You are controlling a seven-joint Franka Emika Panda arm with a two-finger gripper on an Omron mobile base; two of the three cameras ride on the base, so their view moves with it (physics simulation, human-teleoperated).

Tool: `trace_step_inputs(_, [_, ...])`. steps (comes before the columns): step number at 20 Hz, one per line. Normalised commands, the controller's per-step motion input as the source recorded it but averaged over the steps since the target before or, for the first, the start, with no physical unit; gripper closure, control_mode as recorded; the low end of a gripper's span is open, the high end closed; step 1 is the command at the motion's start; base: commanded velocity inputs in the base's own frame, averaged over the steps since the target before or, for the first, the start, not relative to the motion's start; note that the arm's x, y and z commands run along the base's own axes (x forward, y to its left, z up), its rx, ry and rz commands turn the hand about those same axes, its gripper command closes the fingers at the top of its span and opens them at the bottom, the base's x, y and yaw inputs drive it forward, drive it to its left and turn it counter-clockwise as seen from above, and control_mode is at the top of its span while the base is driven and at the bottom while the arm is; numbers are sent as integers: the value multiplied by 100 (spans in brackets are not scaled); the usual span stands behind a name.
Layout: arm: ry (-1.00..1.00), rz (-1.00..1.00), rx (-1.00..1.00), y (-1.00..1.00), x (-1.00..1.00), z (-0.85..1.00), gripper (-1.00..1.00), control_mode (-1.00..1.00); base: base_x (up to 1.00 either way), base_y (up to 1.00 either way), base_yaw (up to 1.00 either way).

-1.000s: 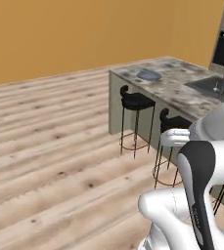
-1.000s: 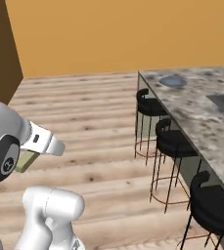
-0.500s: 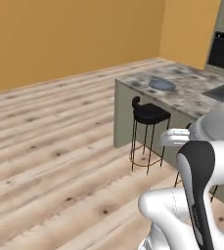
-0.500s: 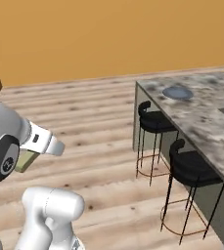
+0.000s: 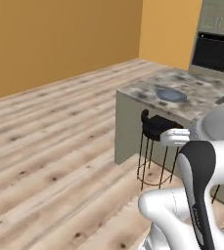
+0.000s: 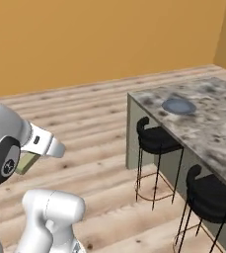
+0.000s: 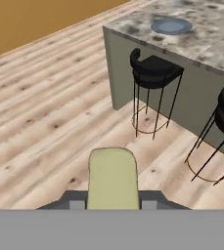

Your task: Retrieve the butter from the fridge and place it on a plate on the dining table. Then retrieve the butter knife by the fridge and place it near the plate.

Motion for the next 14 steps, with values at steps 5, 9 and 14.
trace_step_inputs(5, [0,0,0,0,0,0,100,100,61,74,-50])
trace_step_inputs(9, [0,0,0,0,0,0,100,100,50,49,-70])
trace_step_inputs(14, [0,0,0,0,0,0,100,100,49,44,-78])
